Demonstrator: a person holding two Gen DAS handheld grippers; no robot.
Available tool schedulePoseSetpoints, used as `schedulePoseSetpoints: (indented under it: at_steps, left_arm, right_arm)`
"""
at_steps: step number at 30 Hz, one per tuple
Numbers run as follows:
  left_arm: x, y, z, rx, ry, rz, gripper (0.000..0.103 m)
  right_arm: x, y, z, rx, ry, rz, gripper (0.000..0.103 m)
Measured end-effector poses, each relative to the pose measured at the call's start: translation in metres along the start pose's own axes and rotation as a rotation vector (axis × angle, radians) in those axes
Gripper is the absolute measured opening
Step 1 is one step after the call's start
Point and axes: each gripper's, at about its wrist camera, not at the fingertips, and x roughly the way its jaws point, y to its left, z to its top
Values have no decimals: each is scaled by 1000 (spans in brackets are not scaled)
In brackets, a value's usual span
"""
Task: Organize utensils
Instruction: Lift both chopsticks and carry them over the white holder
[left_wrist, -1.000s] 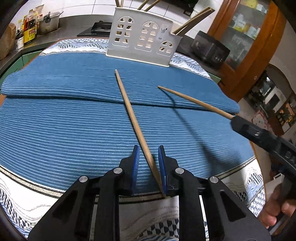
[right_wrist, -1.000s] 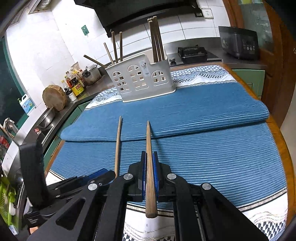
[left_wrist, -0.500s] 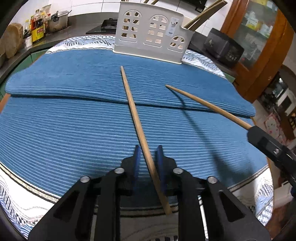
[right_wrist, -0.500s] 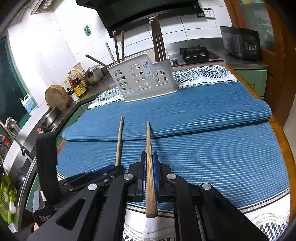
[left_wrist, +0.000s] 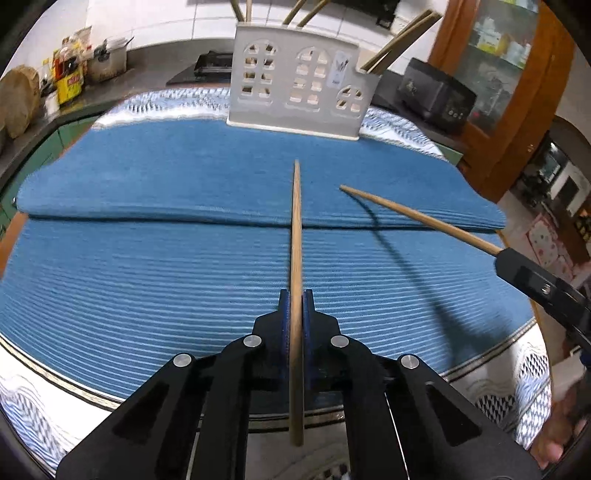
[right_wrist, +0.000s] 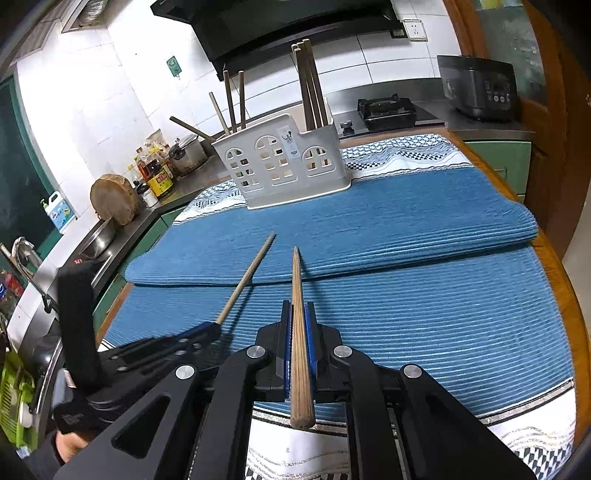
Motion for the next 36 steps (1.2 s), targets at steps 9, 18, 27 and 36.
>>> schedulePoseSetpoints:
  at_steps: [9,18,27,36]
  left_arm:
    - [-42,13,10,33,-112,-69,5]
    - [-65,28,28,29,-189,-112,5]
    - [-79,38,69,83,-218,-149,5]
    - [-89,46,118,127,-254,-153,5]
  right_arm:
    - [-7,11,9,-39,-23,-2,7]
    - [-13,29,36,-117,-48,-21,7]
    - [-18,48,97,-209,-52,-7,7]
    - [-28,67,192,-282,-137,-54,7]
